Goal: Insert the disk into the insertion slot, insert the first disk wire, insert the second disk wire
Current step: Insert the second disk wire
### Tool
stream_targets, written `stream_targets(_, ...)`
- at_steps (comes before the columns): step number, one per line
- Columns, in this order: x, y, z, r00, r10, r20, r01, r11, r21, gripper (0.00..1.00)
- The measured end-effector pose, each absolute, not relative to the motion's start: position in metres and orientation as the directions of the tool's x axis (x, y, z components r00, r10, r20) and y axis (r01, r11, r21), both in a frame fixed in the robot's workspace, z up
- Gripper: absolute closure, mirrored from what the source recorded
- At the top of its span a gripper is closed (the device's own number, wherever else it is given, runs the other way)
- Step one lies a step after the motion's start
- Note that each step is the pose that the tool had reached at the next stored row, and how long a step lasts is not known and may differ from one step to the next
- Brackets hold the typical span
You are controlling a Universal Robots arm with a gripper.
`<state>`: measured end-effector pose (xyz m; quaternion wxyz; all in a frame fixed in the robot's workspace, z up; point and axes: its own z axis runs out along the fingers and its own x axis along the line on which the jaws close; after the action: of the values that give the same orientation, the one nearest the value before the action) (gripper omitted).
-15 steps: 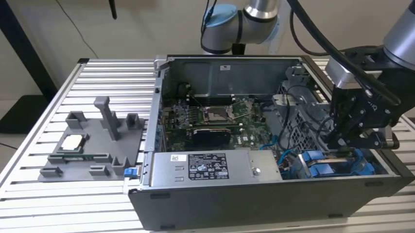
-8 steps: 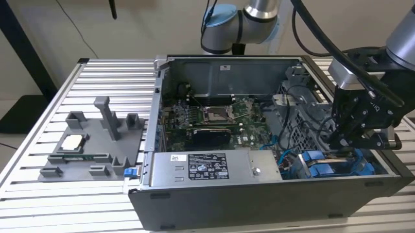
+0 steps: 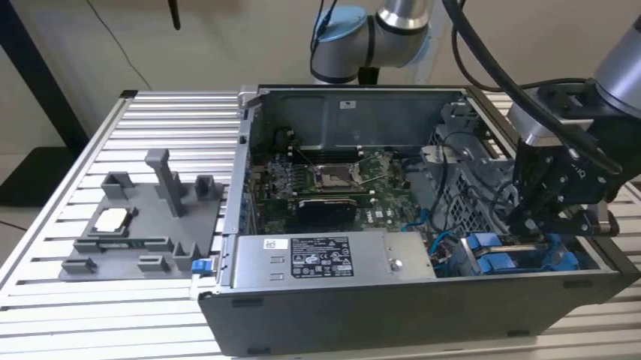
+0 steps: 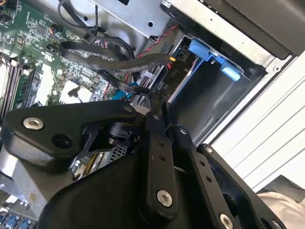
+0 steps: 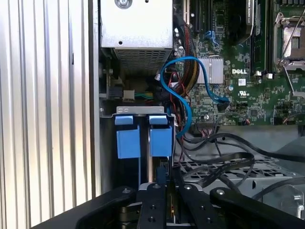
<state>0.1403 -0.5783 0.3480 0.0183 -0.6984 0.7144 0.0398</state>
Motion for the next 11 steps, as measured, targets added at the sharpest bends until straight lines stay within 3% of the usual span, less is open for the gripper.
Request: stream_targets(11,0.1434,-0.5784,0.3415,-0.024,-0.996,-0.085,-0.999,0.021,0.031,0.84)
